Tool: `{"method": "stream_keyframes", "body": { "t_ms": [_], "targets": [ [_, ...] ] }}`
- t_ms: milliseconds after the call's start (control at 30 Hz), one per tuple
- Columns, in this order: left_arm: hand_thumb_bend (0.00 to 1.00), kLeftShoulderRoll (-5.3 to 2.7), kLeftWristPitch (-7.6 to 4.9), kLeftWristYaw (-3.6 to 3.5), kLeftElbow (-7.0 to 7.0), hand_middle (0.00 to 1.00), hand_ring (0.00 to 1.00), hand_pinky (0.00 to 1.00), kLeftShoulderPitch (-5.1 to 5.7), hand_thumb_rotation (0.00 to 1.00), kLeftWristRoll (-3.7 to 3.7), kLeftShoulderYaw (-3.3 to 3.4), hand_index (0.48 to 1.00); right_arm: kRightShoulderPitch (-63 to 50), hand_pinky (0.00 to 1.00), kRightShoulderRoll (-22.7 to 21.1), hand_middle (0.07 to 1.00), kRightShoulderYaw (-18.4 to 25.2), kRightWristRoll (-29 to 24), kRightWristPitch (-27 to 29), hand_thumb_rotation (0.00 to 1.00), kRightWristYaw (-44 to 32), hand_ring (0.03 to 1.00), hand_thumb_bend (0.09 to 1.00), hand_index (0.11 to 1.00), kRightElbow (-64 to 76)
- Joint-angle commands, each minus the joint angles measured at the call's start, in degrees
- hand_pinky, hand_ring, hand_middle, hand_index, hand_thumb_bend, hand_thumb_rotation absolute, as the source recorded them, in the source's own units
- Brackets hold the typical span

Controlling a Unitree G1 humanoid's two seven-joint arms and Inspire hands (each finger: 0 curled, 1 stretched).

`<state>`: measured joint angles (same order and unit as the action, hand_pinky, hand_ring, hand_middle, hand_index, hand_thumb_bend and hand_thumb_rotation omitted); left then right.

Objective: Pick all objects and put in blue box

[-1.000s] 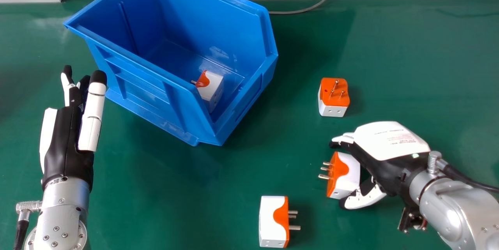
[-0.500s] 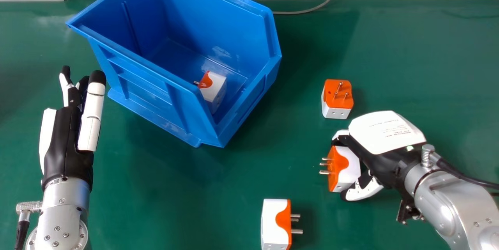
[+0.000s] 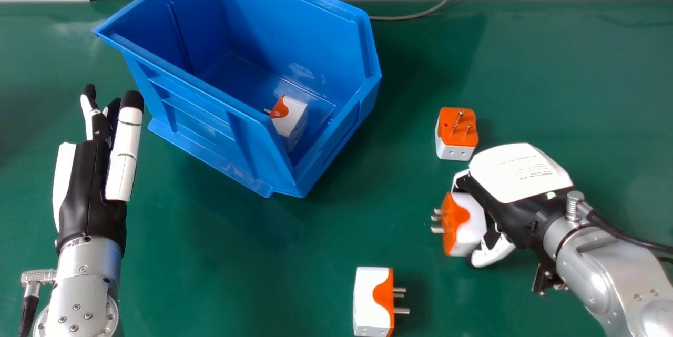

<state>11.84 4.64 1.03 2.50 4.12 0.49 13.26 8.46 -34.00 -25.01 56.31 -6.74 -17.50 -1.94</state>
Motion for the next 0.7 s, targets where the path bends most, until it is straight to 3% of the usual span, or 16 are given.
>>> {"method": "stream_keyframes", "body": {
  "t_ms": [0, 233, 467, 667],
  "targets": [
    [0.57, 0.27, 0.23, -0.55, 2.10, 0.98, 1.00, 0.99, -0.13, 1.00, -0.25, -0.05, 0.965, -2.92, 0.45, -0.67, 0.557, -1.75, -1.00, 0.29, 0.11, -4.54, 0.510, 0.493, 0.556, -1.27],
    [0.57, 0.50, -0.77, -0.62, 1.40, 0.98, 1.00, 0.99, 0.19, 1.00, 0.03, 0.24, 0.977, -3.03, 0.32, -0.55, 0.478, -1.45, -1.55, -0.78, 0.04, -7.06, 0.386, 0.505, 0.535, 0.00],
    [0.57, 0.40, -0.33, -0.97, 2.11, 0.98, 1.00, 0.99, 0.18, 1.00, -0.40, 0.18, 0.981, -4.03, 0.30, -0.47, 0.459, -0.63, -2.53, -1.78, 0.02, -7.74, 0.360, 0.510, 0.524, 1.99],
    [0.57, 0.48, -1.00, -1.07, 1.23, 0.98, 1.00, 0.99, 0.01, 1.00, -0.27, 0.22, 0.986, -4.43, 0.27, -0.43, 0.436, -0.46, -3.04, -3.01, 0.01, -8.55, 0.330, 0.509, 0.519, 3.61]
  ]
}}
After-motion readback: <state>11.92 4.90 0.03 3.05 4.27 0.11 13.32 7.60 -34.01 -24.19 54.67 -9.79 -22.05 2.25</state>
